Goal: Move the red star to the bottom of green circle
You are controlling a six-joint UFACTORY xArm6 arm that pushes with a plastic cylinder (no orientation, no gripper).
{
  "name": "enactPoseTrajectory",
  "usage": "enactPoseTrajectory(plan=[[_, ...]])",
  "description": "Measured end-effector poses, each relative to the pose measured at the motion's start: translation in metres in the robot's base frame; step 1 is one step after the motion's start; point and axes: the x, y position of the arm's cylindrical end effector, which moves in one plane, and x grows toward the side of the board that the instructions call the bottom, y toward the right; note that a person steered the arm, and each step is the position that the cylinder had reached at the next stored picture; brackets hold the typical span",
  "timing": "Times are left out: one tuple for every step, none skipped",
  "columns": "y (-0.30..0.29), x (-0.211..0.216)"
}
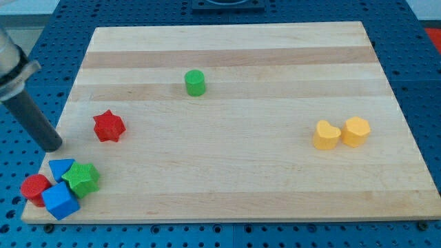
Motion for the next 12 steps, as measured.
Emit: enactPoseTrajectory(plan=[[0.046,-0.017],[0.125,-0.031],[0.182,-0.031],[0.172,-0.022],[0.157,0.008],[0.178,0.015],[0.207,-0.020],[0.208,-0.055],[0.208,-0.036],[0.226,-0.003],[0.254,-0.009],[0.256,-0.038]])
